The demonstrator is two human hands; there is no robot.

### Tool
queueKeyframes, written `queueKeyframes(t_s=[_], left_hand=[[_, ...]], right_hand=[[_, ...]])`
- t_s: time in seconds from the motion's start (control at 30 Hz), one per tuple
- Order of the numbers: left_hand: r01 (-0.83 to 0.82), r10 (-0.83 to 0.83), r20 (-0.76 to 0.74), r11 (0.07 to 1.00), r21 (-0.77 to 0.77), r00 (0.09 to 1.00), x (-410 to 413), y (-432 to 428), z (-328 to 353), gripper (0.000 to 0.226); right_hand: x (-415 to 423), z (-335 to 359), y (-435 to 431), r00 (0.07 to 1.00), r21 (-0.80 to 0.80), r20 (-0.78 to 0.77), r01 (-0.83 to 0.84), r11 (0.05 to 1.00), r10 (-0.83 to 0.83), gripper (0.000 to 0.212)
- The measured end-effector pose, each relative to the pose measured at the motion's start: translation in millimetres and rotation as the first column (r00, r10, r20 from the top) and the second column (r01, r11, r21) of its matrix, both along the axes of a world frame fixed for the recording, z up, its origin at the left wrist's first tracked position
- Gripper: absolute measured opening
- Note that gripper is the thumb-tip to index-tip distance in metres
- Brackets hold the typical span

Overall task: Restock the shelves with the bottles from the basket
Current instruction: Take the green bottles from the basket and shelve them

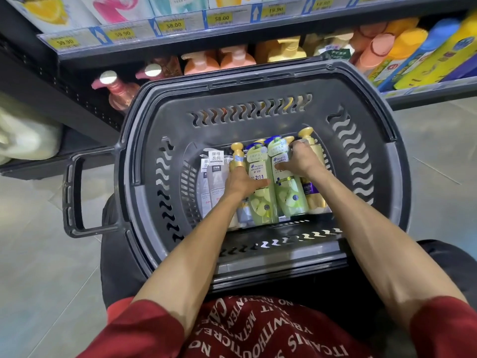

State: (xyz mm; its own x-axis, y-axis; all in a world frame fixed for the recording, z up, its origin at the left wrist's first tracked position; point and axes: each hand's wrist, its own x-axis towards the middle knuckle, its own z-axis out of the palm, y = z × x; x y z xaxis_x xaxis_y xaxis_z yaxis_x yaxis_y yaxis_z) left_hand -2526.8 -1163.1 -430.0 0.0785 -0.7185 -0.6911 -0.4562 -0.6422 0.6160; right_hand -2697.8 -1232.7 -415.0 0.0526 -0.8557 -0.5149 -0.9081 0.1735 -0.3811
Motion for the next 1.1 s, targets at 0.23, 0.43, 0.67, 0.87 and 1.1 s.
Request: queueKeyframes(t_s=[0.23,0.43,0.67,0.87,1.1], left_hand=[[-0.064,0.064,-0.061,0.998,0.000,0.996,-1,4,-4,0.046],[-0.055,0.055,-0.064,0.998,0.004,0.996,-4,4,-6,0.044],[0.090,-0.090,-0.002,0.995,-0.034,0.996,-16,0,-7,0.048],[0.004,-0.005,-0.134,1.000,-0.005,0.991,-6,0,-17,0.054],[-0.025,0.029,-0.209,0.999,0.025,0.977,9,-2,-16,0.051]], right_hand=[[-4,2,8,0.999,-0.005,0.013,0.047,0.999,-0.047,0.062],[-15,11,11,0.981,-0.031,0.081,0.182,0.983,-0.179,0.057],[-38,25,11,0.944,0.040,0.164,0.285,0.958,-0.288,0.051],[-49,33,8,0.915,0.023,0.239,0.329,0.944,-0.324,0.061],[-43,28,15,0.773,0.000,0.442,0.507,0.862,-0.455,0.059]])
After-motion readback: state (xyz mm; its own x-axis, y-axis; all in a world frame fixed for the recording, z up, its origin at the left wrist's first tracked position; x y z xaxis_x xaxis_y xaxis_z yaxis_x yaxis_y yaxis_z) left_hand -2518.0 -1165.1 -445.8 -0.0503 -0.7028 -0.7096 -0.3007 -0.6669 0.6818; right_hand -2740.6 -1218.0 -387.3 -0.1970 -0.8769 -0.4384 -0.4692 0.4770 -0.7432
